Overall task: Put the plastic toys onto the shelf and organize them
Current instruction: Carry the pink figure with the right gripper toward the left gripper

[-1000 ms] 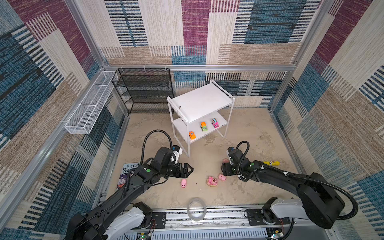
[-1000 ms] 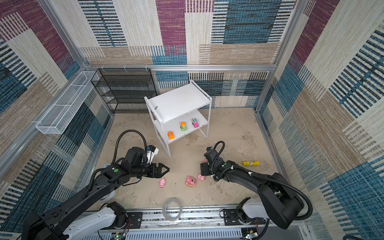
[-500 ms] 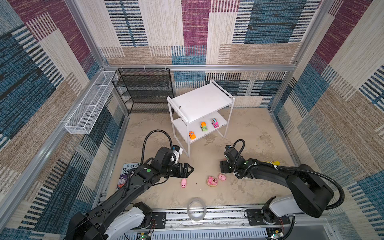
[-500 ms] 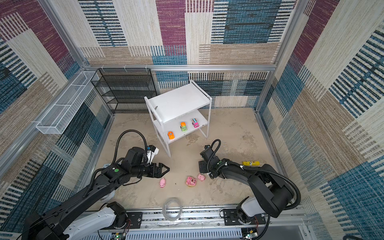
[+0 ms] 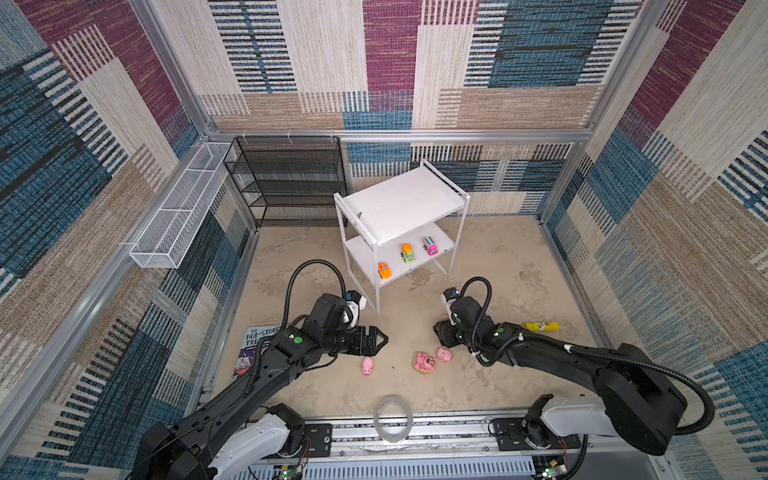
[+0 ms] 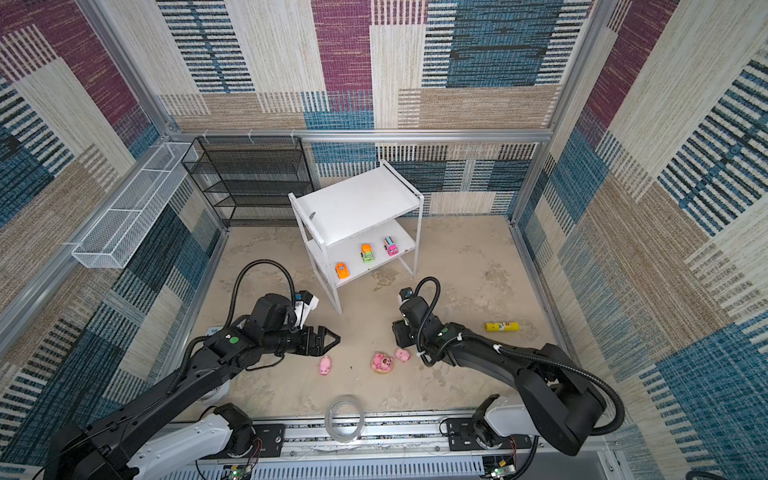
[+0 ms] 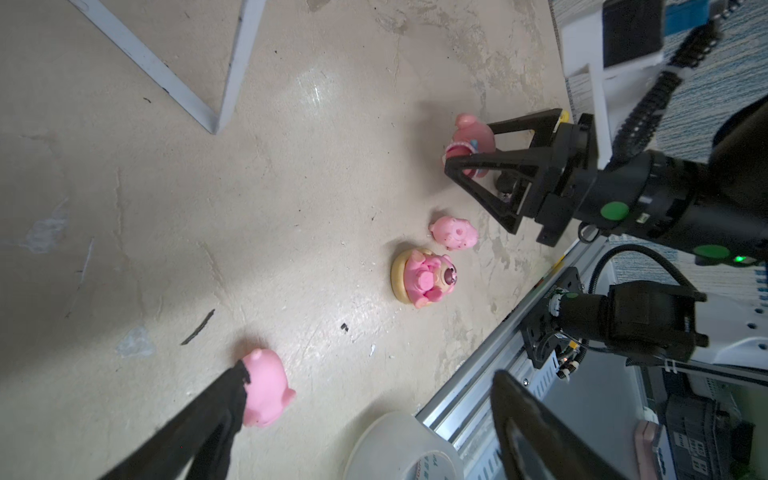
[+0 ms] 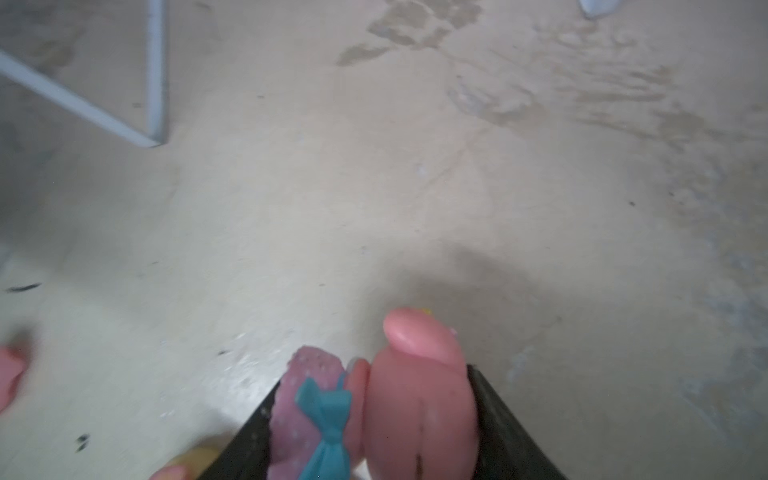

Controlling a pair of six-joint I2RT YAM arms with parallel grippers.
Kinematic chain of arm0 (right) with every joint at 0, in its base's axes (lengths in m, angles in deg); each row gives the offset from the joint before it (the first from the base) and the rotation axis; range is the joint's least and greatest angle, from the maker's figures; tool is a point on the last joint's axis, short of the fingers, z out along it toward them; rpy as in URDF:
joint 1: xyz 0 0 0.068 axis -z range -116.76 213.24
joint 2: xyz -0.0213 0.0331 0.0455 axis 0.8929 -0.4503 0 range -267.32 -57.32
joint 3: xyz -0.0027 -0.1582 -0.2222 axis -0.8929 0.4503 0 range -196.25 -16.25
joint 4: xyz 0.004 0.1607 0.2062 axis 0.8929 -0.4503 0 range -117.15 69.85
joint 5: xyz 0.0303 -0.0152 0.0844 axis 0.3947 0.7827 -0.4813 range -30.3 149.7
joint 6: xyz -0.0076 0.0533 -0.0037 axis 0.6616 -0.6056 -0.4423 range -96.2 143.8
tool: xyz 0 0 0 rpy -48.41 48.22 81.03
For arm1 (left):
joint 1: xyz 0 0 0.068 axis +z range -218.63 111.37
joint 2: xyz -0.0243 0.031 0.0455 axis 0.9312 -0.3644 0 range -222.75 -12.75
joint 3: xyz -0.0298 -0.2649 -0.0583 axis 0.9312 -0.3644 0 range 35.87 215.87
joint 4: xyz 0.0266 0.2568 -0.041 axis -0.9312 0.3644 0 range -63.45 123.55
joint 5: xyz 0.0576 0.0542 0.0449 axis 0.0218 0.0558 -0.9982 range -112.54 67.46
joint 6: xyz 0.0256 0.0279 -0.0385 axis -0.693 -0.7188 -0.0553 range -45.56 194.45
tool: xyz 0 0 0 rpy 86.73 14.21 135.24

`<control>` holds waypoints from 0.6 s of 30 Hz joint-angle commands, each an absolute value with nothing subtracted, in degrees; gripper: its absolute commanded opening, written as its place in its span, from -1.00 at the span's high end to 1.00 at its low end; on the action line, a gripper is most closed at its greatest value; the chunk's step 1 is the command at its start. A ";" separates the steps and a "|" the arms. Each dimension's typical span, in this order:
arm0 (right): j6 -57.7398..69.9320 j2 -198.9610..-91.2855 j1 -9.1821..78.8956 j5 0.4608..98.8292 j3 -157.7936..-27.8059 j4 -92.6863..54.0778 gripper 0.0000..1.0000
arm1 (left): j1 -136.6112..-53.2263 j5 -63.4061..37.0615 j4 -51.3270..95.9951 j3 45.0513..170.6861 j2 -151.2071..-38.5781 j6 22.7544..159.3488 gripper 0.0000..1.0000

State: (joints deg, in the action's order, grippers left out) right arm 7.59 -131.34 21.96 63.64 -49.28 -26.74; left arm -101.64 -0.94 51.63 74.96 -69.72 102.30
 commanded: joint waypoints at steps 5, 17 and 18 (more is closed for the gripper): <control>19.83 -122.52 10.34 54.69 -47.10 -17.08 0.08 | -101.67 6.96 53.78 77.82 -69.67 101.25 -0.85; 28.29 -117.64 -6.57 66.47 -46.95 -11.94 0.07 | -102.61 24.30 54.41 78.93 -69.78 100.50 -0.70; 28.69 -118.24 -7.22 68.34 -47.41 -11.83 0.07 | -103.06 24.72 54.37 78.99 -69.43 100.40 -0.69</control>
State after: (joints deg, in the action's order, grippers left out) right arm 25.86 -117.31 -5.82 61.57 -46.18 -15.25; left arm -102.43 18.82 55.07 78.33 -69.94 101.69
